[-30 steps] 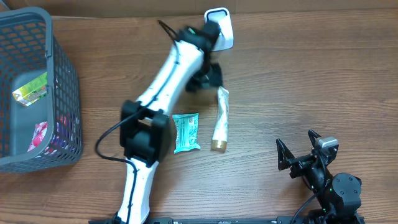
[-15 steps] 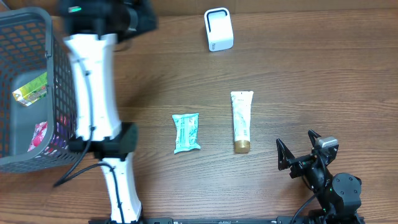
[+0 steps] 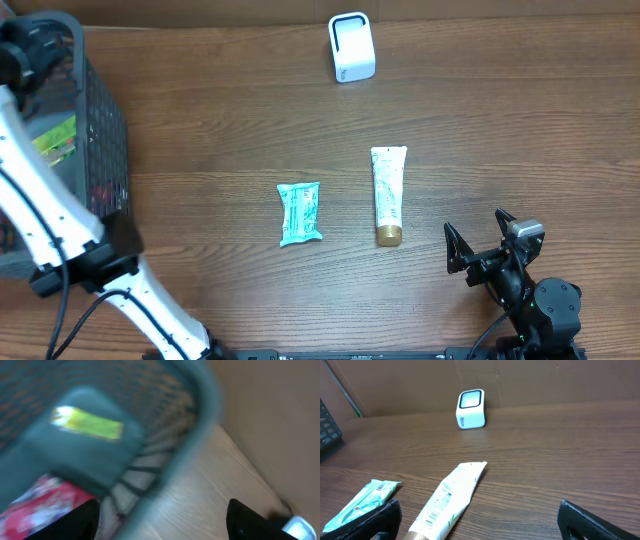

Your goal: Scan the item barcode

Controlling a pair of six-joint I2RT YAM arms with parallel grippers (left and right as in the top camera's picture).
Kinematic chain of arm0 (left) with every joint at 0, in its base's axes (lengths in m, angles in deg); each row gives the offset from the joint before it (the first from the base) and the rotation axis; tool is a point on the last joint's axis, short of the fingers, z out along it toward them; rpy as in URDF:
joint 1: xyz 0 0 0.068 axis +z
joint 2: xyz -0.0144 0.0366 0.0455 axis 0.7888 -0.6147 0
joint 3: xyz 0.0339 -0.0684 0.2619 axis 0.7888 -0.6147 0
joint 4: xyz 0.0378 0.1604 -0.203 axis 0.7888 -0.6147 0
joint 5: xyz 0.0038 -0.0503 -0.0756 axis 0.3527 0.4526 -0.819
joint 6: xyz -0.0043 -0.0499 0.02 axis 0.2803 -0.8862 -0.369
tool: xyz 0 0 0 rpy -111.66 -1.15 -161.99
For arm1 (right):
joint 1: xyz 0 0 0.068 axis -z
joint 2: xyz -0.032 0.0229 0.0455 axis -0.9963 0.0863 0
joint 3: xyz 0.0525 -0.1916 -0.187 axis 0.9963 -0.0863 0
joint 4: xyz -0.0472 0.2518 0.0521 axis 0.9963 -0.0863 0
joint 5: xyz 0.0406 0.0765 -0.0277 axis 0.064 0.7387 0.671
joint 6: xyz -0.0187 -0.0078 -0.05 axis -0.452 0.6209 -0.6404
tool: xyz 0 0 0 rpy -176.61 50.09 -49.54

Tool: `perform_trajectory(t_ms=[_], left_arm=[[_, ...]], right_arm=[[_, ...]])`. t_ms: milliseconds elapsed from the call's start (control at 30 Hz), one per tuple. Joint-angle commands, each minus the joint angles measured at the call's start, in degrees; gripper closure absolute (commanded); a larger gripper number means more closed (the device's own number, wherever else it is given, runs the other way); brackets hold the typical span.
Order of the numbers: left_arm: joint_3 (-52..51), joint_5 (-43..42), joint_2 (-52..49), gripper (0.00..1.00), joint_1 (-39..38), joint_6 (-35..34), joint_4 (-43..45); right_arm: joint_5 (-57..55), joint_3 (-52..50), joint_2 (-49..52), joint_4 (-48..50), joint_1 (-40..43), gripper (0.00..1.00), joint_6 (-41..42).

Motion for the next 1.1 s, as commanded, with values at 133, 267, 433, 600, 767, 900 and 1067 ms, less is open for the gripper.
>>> perform_trajectory(t_ms=[133, 267, 433, 600, 767, 900, 1067], left_arm=[[-11.7, 3.9, 1.0, 0.25, 6.9, -7.7, 5.1], [-20.0, 3.9, 1.0, 0.24, 7.5, -9.4, 10.6], [-29.4, 3.9, 1.0, 0.09, 7.5, -11.5, 18.6], [-36.4, 5.2, 1.0, 0.05, 7.5, -11.4, 26.4], [-41.5, 7.3, 1.0, 0.0, 7.5, -11.4, 32.1], [-45.1, 7.3, 1.0, 0.0, 7.5, -11.4, 36.0], [-49.9, 7.3, 1.0, 0.0, 7.5, -11.4, 41.0]], right_arm=[[0.7, 0.4, -0.7, -1.2, -0.4, 0.0, 0.2], [0.7, 0.4, -0.7, -1.2, -0.4, 0.0, 0.2], [0.7, 0.4, -0.7, -1.2, -0.4, 0.0, 0.2], [0.7, 0.4, -0.7, -1.2, -0.4, 0.0, 0.2], [0.7, 0.4, -0.7, -1.2, -0.4, 0.0, 0.2], [0.7, 0.4, -0.7, -1.2, -0.4, 0.0, 0.2], [0.7, 0.4, -0.7, -1.2, -0.4, 0.0, 0.2]])
